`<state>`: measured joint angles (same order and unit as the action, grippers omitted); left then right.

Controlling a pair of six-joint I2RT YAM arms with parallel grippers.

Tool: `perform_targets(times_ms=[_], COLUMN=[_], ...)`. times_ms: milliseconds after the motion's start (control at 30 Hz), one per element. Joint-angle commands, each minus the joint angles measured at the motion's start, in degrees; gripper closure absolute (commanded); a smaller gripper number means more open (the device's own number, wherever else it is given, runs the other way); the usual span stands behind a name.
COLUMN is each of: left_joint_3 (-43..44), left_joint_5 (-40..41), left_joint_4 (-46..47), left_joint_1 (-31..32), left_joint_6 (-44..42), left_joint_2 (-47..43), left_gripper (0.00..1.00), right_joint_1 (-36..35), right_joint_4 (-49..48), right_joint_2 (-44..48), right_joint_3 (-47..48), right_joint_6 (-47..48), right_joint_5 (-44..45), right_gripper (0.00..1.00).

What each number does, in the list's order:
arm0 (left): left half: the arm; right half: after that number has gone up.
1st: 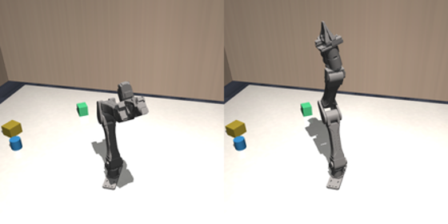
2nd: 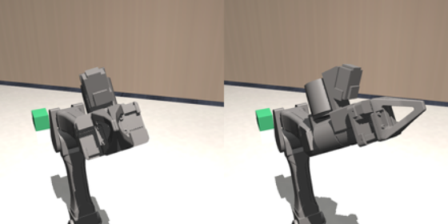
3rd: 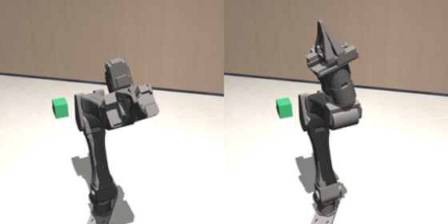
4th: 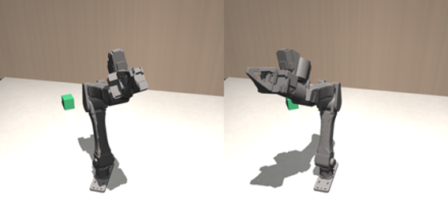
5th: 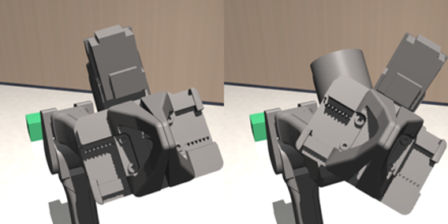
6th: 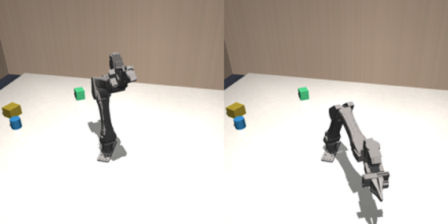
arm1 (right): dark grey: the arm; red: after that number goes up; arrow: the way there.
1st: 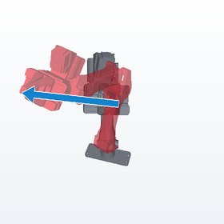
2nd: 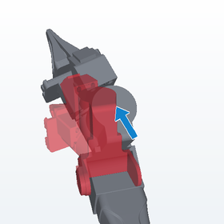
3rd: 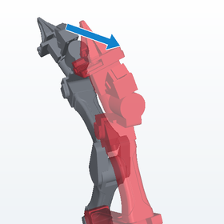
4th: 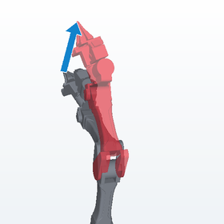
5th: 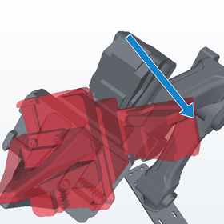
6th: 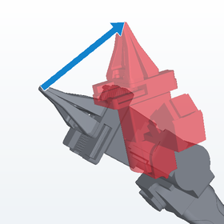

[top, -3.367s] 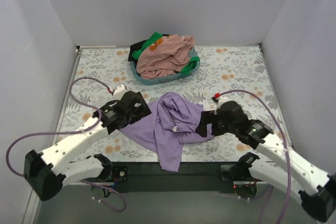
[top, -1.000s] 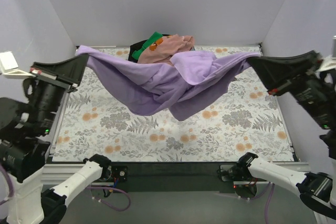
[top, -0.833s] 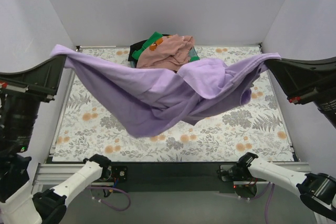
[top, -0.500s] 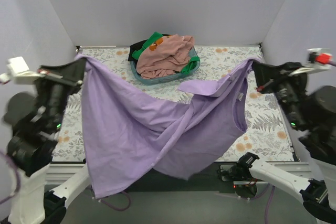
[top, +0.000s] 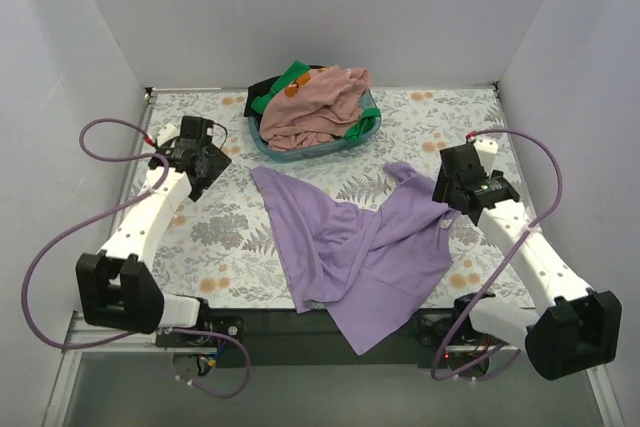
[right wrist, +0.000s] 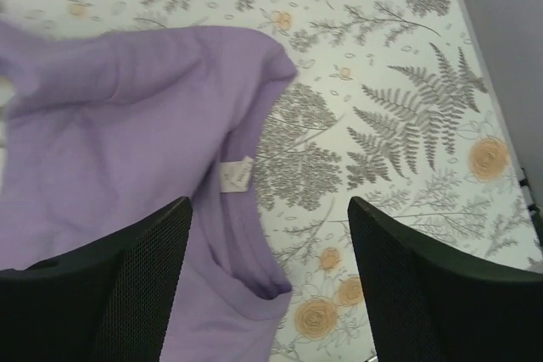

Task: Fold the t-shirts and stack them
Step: Flatten the tshirt out

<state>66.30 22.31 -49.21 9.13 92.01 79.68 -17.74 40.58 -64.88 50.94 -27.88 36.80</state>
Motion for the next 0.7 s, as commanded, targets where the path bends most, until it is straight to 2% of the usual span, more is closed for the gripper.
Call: perform_targets(times_ms=[0,67,100,200,233,333,400,467,533,667], left_joint_3=[-2.2,-6.6,-8.8,-19.6,-24.24,-30.08,-34.04,-36.49,-37.82,-39.67], left_joint_5=[-7.42,-11.47,-16.98,-26.92,-32.62,-42.91,-45.06,-43.14,-43.13,-42.09], left_joint_4=[1.82,3.32,4.99,7.63,7.64,7.37,6.68,5.19,3.78,3.94], left_joint_1=[0.46,0.54,0.54,0.8,0.98,2.47,5.7,8.88,13.87,21.88], left_joint_6=[-0.33,-1.47,-2.0,-4.2,-4.29,-3.51,-3.33,-1.05,0.71,6.05], left_joint_2=[-10.47,-14.7,-18.82,-25.26,-28.93,-34.48,-37.22,-40.2,-40.65,-39.34], left_gripper=[0.27,0.27,0.27,0.27,0.26,0.27,0.26,0.27,0.27,0.27], right_joint_1=[-0.28,-0.28,-0.28,-0.37,-0.46,-0.46,-0.46,-0.46,-0.46,-0.63], right_joint_4=[-3.75,-7.5,-9.18,-13.58,-13.86,-15.08,-16.66,-17.81,-18.42,-18.61], right_joint_2=[5.1,6.69,7.31,7.41,5.4,-1.18,-5.06,-11.74,-18.04,-27.39], right_joint_3=[5.57,4.79,4.09,2.5,2.93,4.6,6.8,10.56,13.3,21.03], right_joint_6=[4.55,7.82,9.41,14.07,14.6,14.17,14.95,14.61,14.96,17.33], right_joint_5=[-10.2,-16.99,-24.16,-33.42,-34.24,-36.0,-38.79,-40.57,-43.9,-43.92], right_gripper=[0.15,0.02,0.02,0.02,0.02,0.02,0.02,0.03,0.05,0.1])
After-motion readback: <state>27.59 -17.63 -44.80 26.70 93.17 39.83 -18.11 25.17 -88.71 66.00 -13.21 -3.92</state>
